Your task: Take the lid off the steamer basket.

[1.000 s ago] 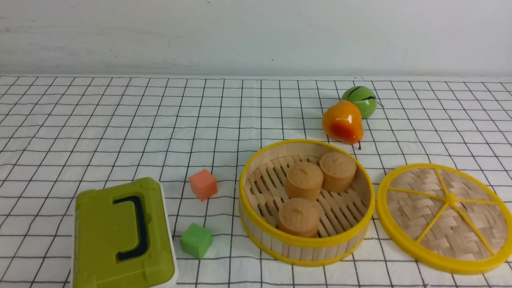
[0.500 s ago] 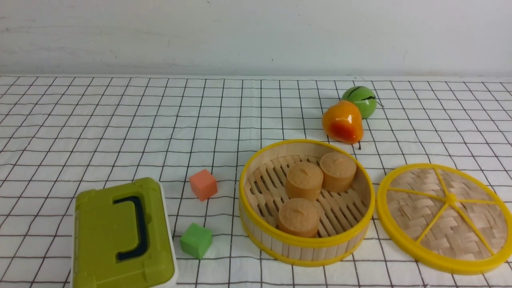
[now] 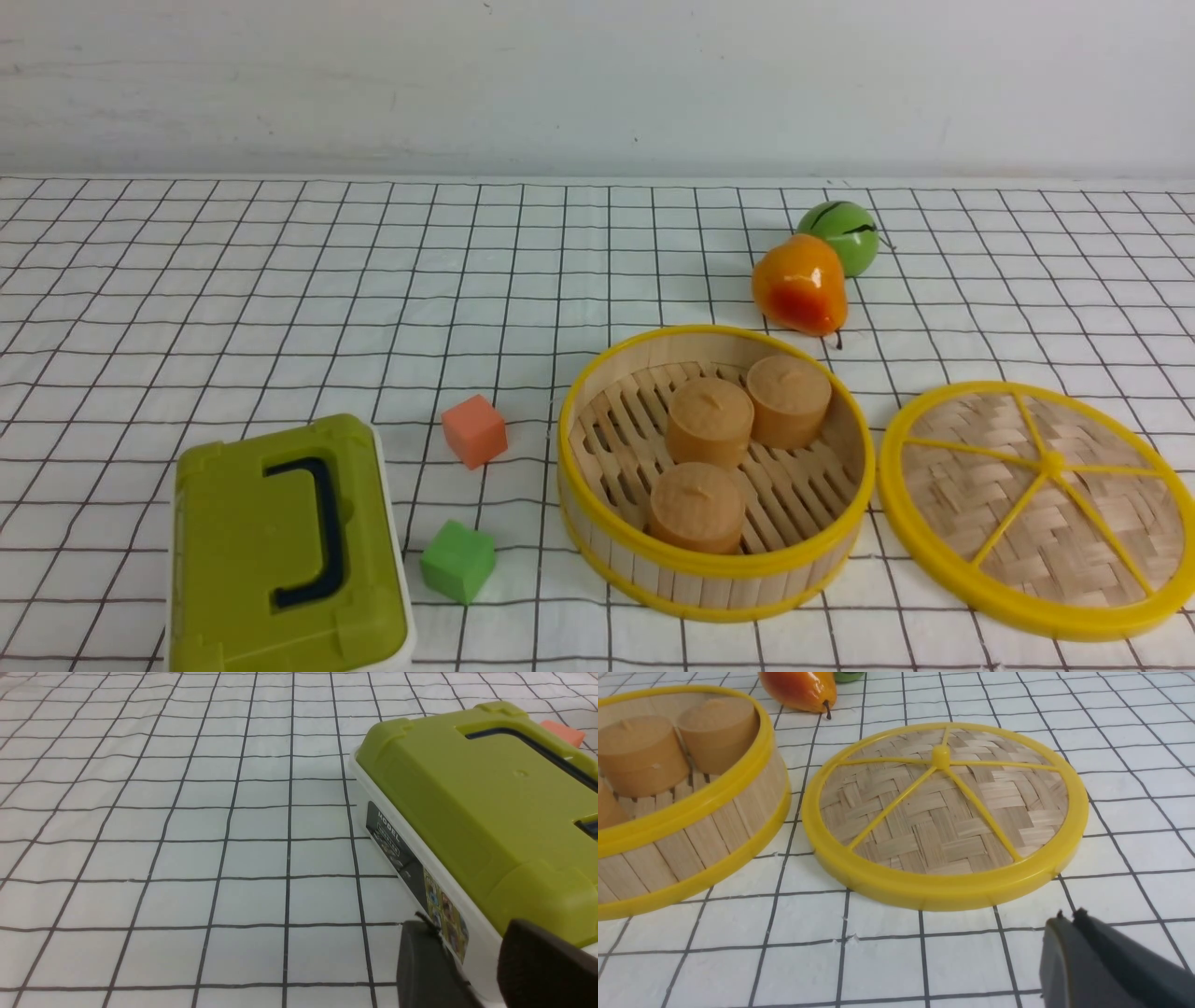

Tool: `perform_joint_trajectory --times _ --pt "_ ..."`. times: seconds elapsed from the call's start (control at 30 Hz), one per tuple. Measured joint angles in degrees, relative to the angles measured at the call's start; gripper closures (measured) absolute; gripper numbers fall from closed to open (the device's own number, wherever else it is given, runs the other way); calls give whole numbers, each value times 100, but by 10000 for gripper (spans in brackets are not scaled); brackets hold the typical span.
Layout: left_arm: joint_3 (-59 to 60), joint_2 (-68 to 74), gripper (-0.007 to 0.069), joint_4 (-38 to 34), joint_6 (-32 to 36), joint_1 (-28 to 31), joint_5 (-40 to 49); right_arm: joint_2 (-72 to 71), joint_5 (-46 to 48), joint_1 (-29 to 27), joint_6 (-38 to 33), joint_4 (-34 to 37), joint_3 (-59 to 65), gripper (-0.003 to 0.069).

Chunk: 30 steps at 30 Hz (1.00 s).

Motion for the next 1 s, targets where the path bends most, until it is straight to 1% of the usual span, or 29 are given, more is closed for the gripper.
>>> perform_joint_trajectory --times 1.0 --pt "0 0 385 0 0 0 0 0 0 0 21 0 0 615"
